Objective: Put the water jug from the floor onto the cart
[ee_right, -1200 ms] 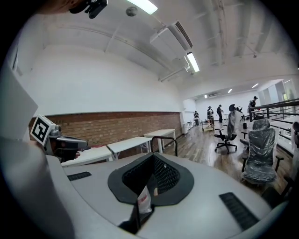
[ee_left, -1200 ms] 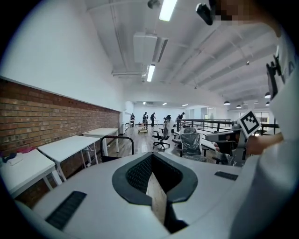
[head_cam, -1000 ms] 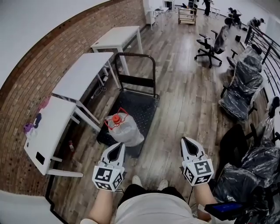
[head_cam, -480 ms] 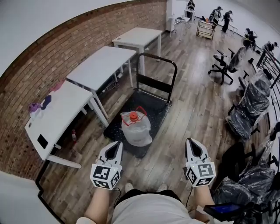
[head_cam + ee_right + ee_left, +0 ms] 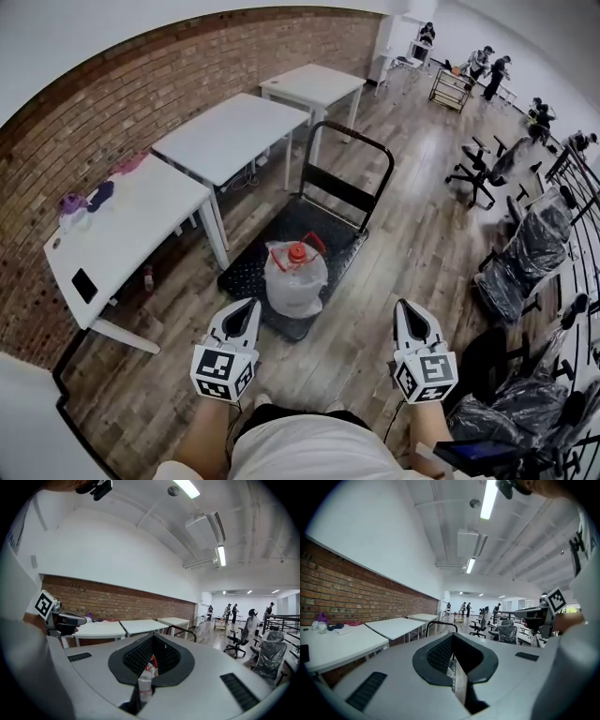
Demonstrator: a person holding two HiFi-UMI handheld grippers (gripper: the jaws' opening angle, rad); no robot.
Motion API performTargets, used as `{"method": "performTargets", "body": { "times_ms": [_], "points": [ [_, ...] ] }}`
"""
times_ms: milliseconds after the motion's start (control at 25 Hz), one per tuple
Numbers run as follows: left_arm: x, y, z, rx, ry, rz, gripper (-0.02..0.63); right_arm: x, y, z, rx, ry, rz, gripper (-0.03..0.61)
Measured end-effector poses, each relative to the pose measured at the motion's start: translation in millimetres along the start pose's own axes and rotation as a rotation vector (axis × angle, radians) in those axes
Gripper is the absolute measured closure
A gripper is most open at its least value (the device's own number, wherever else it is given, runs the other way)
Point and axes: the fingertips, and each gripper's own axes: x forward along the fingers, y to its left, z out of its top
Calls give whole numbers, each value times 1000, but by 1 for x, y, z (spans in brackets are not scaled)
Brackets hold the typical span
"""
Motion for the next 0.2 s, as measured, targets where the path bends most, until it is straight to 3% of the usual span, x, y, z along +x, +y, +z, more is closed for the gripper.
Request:
{"method": "performTargets", "body": {
  "times_ms": [200],
  "points": [
    [-1, -3, 2, 11, -9, -15, 614, -2, 1, -6, 3, 10, -9, 577]
  ]
}}
